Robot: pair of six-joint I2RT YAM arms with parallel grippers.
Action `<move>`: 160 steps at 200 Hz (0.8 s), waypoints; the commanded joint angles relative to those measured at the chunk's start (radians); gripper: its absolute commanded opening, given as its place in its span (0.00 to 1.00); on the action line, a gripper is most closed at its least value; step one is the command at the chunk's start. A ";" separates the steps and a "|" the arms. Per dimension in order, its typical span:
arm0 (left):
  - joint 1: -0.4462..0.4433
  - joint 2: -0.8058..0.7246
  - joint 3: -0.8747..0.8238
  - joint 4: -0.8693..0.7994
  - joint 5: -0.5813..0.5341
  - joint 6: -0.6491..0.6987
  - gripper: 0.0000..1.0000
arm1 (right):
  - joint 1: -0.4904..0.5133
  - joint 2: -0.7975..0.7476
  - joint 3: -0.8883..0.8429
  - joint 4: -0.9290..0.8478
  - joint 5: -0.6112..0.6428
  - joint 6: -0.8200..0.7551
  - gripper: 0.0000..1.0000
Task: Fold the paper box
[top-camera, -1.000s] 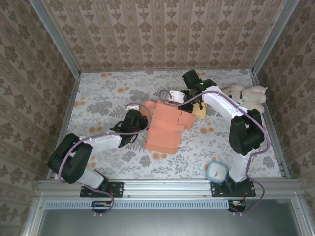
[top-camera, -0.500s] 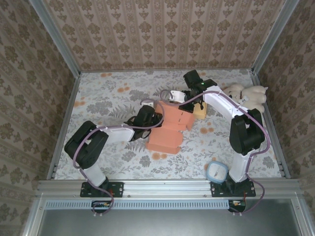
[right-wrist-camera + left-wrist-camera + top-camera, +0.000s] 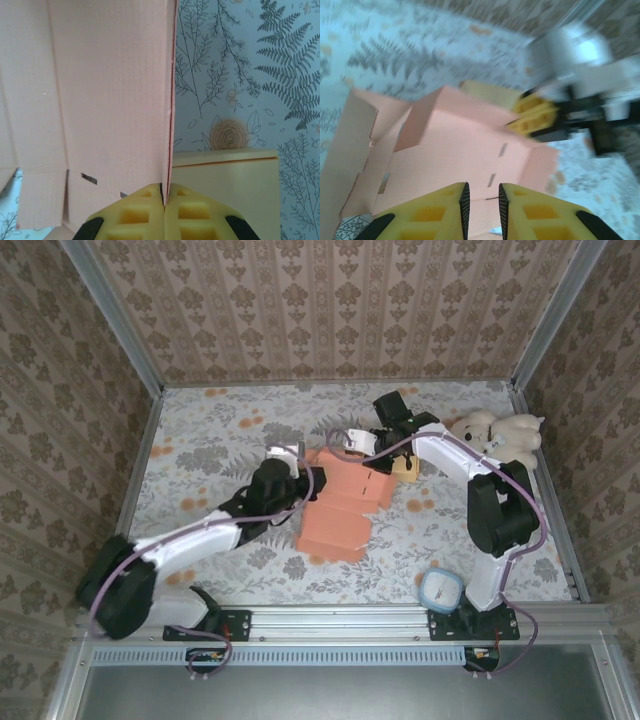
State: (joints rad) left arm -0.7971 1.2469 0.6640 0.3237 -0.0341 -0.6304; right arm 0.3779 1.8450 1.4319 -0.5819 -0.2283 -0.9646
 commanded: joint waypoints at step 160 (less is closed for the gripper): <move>0.254 -0.329 -0.423 0.111 0.038 0.167 0.47 | 0.197 -0.279 -0.452 0.634 0.303 -0.271 0.00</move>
State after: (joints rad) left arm -0.5480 0.8970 0.2634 0.3573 -0.0208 -0.5182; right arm 0.5591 1.5993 1.0443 -0.0795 0.0071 -1.1835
